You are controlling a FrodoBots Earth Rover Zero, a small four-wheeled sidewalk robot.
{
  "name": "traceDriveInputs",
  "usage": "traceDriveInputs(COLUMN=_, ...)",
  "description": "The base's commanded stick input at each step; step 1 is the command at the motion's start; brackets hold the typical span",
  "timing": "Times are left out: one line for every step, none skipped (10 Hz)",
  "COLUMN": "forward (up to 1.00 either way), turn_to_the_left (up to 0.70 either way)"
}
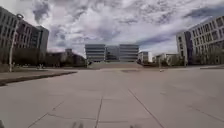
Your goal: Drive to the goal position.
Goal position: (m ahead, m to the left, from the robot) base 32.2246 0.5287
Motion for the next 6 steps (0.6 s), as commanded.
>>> traceDriveInputs(forward=1.00, turn_to_the_left=0.00)
traceDriveInputs(forward=1.00, turn_to_the_left=0.00)
traceDriveInputs(forward=1.00, turn_to_the_left=0.00)
traceDriveInputs(forward=1.00, turn_to_the_left=0.00)
traceDriveInputs(forward=1.00, turn_to_the_left=0.00)
traceDriveInputs(forward=1.00, turn_to_the_left=0.00)
